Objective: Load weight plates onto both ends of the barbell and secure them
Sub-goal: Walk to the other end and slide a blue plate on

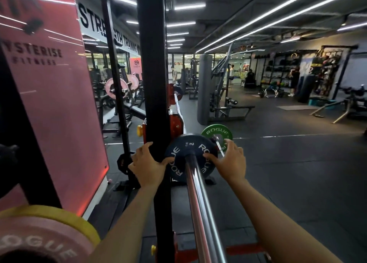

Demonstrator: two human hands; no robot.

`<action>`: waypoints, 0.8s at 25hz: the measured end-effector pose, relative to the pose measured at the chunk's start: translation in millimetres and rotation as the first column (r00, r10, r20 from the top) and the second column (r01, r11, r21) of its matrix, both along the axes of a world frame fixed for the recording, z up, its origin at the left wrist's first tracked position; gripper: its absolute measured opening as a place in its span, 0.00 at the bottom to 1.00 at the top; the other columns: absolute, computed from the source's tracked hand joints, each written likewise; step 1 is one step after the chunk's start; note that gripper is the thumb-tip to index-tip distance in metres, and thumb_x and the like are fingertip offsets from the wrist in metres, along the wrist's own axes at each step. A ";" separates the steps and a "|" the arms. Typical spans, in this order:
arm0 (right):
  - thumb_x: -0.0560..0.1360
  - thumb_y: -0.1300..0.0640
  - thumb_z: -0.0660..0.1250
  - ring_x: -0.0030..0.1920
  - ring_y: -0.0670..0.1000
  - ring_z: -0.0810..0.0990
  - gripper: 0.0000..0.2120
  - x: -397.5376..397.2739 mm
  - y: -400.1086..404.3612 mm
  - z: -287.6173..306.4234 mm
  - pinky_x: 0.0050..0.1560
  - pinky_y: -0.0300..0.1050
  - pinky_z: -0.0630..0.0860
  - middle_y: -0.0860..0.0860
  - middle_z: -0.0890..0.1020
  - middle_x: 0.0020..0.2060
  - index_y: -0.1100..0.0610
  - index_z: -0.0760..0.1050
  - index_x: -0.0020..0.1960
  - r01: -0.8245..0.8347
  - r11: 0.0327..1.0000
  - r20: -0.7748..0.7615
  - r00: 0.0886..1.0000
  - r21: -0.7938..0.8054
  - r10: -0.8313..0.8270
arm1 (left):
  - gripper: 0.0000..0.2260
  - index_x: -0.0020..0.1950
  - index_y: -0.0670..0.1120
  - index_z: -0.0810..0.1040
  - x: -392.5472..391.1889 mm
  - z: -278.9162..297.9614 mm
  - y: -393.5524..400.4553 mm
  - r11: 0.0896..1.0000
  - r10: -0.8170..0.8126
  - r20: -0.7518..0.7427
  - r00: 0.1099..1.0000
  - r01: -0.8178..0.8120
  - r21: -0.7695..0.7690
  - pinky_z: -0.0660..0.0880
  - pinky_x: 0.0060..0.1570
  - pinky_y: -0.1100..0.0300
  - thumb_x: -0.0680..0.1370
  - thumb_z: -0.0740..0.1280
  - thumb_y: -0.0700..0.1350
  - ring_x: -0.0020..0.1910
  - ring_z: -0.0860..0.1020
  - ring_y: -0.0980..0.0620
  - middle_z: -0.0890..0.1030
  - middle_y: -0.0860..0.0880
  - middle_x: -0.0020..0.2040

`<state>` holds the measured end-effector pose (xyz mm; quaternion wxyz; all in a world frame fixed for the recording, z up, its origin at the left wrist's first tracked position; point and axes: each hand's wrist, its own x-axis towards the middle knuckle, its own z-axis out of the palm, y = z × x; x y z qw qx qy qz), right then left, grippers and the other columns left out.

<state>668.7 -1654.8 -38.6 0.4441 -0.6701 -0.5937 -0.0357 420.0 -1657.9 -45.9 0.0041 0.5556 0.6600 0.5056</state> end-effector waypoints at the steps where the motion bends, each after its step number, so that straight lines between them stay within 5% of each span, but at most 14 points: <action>1: 0.63 0.27 0.69 0.62 0.60 0.73 0.47 0.2 -4.4 0.8 0.56 0.56 0.74 0.56 0.77 0.64 0.59 0.67 0.69 0.014 1.000 0.001 1.000 -0.023 -0.014 | 0.41 0.68 0.49 0.72 0.3 -0.6 -4.5 1.000 0.021 0.004 1.000 -0.021 -0.021 0.67 0.61 0.38 0.62 0.74 0.70 0.65 0.71 0.40 0.74 0.46 0.65; 6: 0.69 0.31 0.68 0.63 0.55 0.72 0.38 -0.6 -42.2 -9.8 0.59 0.54 0.74 0.52 0.77 0.63 0.55 0.69 0.68 -0.098 0.995 -0.002 0.995 0.017 0.098 | 0.36 0.67 0.48 0.71 14.0 -21.0 -48.0 0.995 -0.087 0.151 0.985 0.078 0.062 0.68 0.61 0.38 0.65 0.78 0.61 0.64 0.71 0.42 0.75 0.46 0.64; 13: 0.73 0.34 0.66 0.59 0.50 0.74 0.31 6.5 -117.1 -25.5 0.56 0.49 0.75 0.49 0.78 0.60 0.53 0.70 0.68 -0.106 0.992 0.005 0.994 0.074 0.106 | 0.32 0.67 0.51 0.71 24.3 -33.1 -107.1 0.974 -0.205 0.138 0.969 0.188 0.127 0.64 0.58 0.49 0.68 0.77 0.59 0.62 0.70 0.49 0.74 0.52 0.63; 20: 0.74 0.41 0.69 0.55 0.49 0.76 0.24 21.1 -202.7 -7.9 0.52 0.45 0.73 0.47 0.79 0.57 0.51 0.72 0.66 -0.098 0.986 -0.068 0.992 0.134 0.108 | 0.30 0.67 0.49 0.74 39.5 -11.8 -185.0 0.945 -0.298 0.150 0.943 0.270 0.184 0.69 0.59 0.47 0.69 0.78 0.57 0.60 0.73 0.49 0.76 0.51 0.62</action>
